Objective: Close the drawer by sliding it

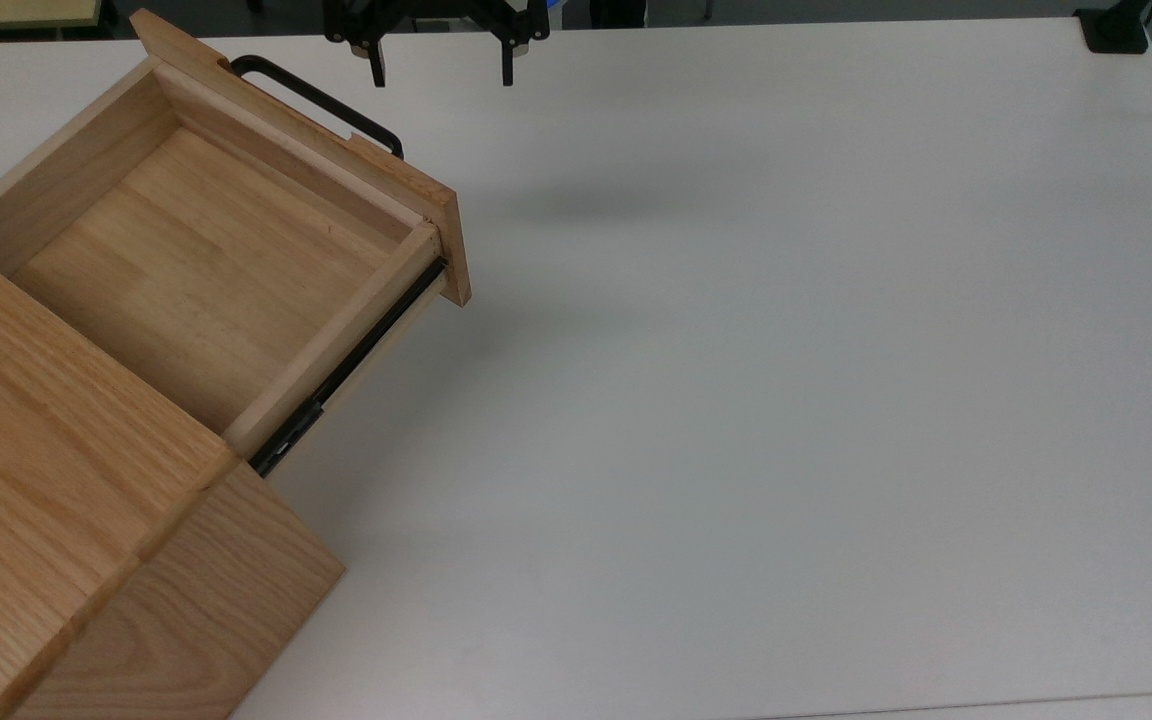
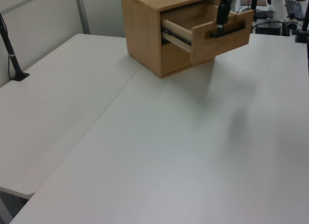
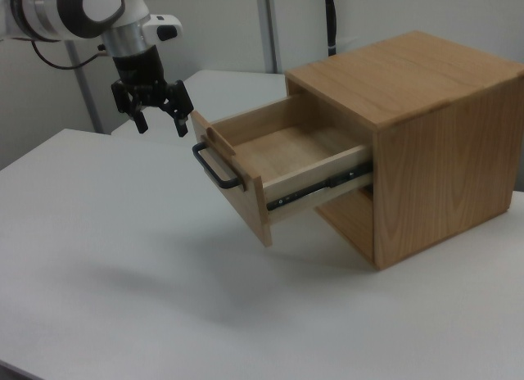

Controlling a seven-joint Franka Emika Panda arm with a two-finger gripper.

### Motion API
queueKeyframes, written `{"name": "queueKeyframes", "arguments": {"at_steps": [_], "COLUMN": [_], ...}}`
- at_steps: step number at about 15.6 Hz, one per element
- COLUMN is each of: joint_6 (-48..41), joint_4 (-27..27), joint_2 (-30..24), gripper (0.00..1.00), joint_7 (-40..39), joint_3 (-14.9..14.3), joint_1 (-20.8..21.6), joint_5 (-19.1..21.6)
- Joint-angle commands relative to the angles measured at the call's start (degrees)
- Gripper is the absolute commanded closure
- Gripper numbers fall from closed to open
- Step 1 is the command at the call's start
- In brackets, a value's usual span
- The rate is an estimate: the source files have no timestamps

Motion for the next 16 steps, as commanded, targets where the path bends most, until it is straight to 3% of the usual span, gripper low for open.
{"name": "queueKeyframes", "arguments": {"at_steps": [1, 16], "joint_6": [-2.2, -2.9], "joint_4": [0.6, 0.7], "joint_2": [-0.4, -0.5], "gripper": [0.0, 0.0], "joint_7": [1.2, 1.0], "joint_3": [0.0, 0.0], "joint_1": [0.5, 0.3], "joint_5": [1.1, 1.1]}}
